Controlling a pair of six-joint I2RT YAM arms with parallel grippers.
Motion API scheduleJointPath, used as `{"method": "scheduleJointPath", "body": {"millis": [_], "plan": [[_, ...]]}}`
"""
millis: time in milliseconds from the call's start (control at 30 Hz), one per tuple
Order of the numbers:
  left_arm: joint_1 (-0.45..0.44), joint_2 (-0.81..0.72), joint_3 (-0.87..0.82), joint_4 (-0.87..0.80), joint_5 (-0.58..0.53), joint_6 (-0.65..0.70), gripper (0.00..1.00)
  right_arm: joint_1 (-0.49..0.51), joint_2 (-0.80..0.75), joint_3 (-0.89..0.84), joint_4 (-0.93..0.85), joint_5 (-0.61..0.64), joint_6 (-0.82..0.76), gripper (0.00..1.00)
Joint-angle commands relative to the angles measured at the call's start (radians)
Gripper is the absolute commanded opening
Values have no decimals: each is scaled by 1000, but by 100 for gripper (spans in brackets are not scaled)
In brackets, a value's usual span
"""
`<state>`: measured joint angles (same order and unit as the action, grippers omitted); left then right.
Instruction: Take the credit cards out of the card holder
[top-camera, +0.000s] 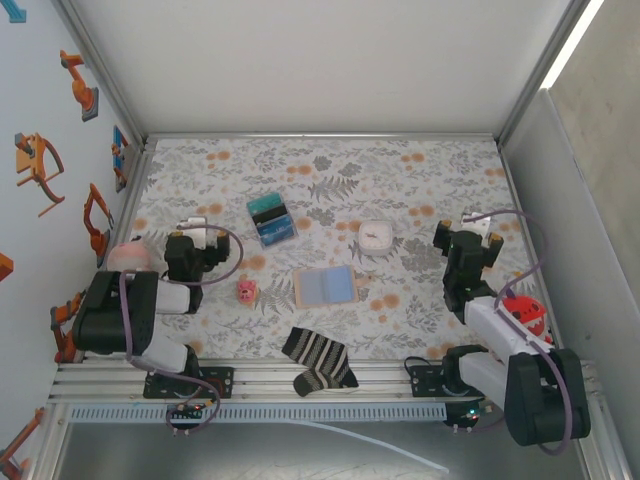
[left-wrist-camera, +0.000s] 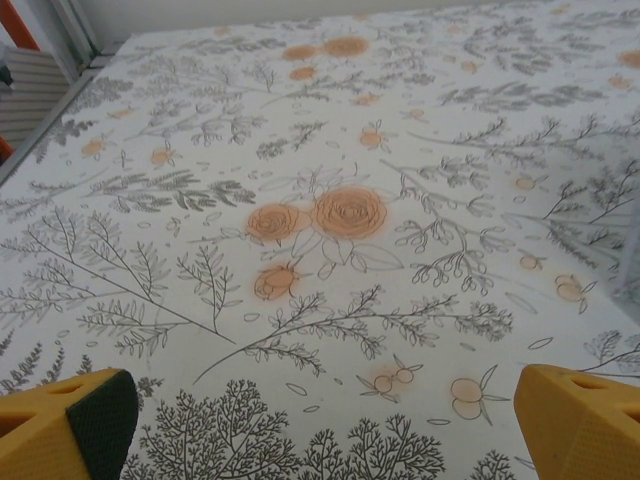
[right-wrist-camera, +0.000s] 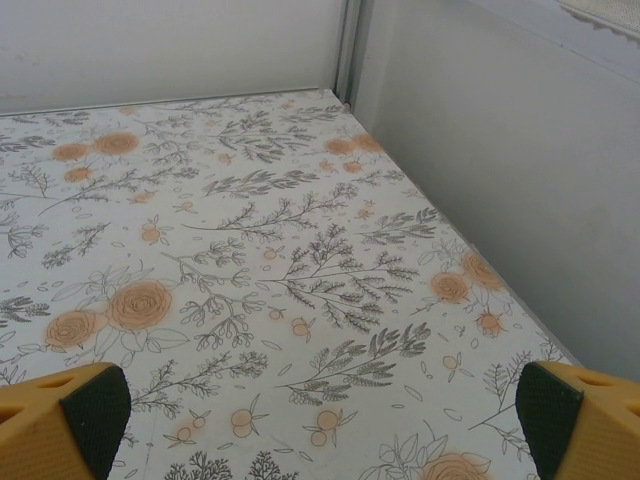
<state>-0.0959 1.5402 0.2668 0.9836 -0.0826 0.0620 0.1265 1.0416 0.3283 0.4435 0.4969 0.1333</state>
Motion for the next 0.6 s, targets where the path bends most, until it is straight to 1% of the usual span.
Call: {"method": "scheduleJointPath", "body": {"millis": [0,100,133,200,267,367,467,567], "plan": [[4,-11,68,-31,-61,-42,97,-14,37,-11,96,-33,11,99],[47,7,132,-125,-51,-96,97,-30,86,-14,148,-62,9,99],[69,-6,147,-175,-19,-112,97,-36,107,-17,175,-77,8,99],[73,7,135,-126,-10,-111,97,-50,151,-19,224,-107,5,99],[74,-3,143,-164,-12,-113,97,-63,201,-15,265,-133,-8,99],[73,1,141,-149,-14,-110,97,-74,288,-5,334,-154,-37,99],[71,3,141,-146,-16,-109,97,-85,324,4,369,-176,-57,99],[67,1,142,-152,-24,-106,97,-114,389,5,430,-230,-45,99]]}}
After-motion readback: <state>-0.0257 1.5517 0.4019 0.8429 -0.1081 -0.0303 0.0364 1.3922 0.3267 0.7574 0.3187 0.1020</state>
